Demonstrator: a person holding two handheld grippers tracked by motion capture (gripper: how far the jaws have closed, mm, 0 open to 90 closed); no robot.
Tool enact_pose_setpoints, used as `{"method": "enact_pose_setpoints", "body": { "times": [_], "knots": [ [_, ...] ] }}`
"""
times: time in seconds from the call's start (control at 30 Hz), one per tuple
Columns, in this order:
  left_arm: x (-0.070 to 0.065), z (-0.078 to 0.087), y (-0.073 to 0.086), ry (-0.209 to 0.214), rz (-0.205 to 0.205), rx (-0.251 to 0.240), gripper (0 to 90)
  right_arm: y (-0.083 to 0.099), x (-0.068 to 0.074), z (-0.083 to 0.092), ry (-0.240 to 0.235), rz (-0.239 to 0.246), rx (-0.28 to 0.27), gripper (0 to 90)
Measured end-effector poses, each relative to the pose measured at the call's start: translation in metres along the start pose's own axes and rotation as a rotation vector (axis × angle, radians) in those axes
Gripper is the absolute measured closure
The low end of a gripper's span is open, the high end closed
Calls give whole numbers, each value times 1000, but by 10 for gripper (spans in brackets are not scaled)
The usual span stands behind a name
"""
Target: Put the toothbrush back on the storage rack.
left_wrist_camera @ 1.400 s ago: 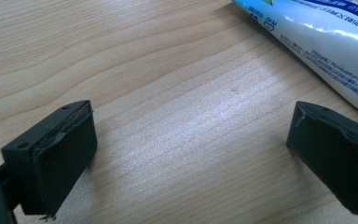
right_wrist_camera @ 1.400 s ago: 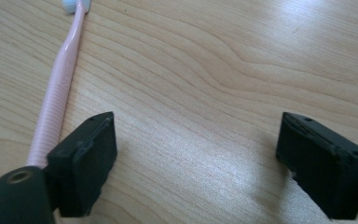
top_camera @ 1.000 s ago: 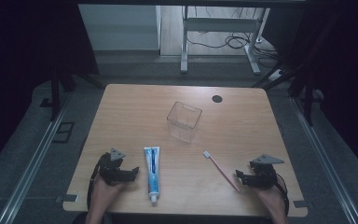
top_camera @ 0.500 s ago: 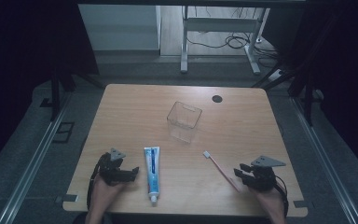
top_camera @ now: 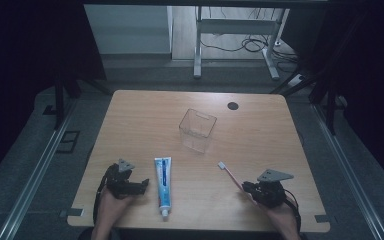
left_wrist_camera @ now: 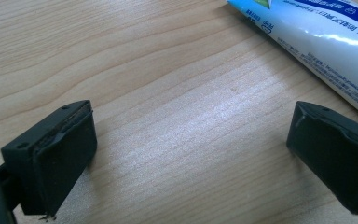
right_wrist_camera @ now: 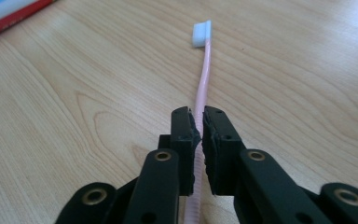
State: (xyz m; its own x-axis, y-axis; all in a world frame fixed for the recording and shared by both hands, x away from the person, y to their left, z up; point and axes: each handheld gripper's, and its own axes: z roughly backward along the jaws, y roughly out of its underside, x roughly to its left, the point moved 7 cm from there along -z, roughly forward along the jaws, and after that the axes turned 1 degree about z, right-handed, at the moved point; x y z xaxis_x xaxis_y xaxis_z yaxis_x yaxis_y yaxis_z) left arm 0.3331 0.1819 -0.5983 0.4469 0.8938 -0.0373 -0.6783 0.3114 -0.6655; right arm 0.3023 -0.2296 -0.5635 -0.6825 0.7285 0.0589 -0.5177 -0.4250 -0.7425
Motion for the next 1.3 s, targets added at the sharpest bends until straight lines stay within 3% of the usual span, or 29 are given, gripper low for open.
{"method": "enact_pose_setpoints", "body": {
  "times": [0.47, 0.73, 1.3],
  "knots": [
    [0, 0, 0, 0, 0, 0, 16, 0, -2, -10, -1, 15, 54, 794],
    [0, 0, 0, 0, 0, 0, 16, 1, -3, -19, 9, 20, 91, 818],
    [0, 0, 0, 0, 0, 0, 16, 6, -17, -9, 43, -31, 123, 826]
  ]
}}
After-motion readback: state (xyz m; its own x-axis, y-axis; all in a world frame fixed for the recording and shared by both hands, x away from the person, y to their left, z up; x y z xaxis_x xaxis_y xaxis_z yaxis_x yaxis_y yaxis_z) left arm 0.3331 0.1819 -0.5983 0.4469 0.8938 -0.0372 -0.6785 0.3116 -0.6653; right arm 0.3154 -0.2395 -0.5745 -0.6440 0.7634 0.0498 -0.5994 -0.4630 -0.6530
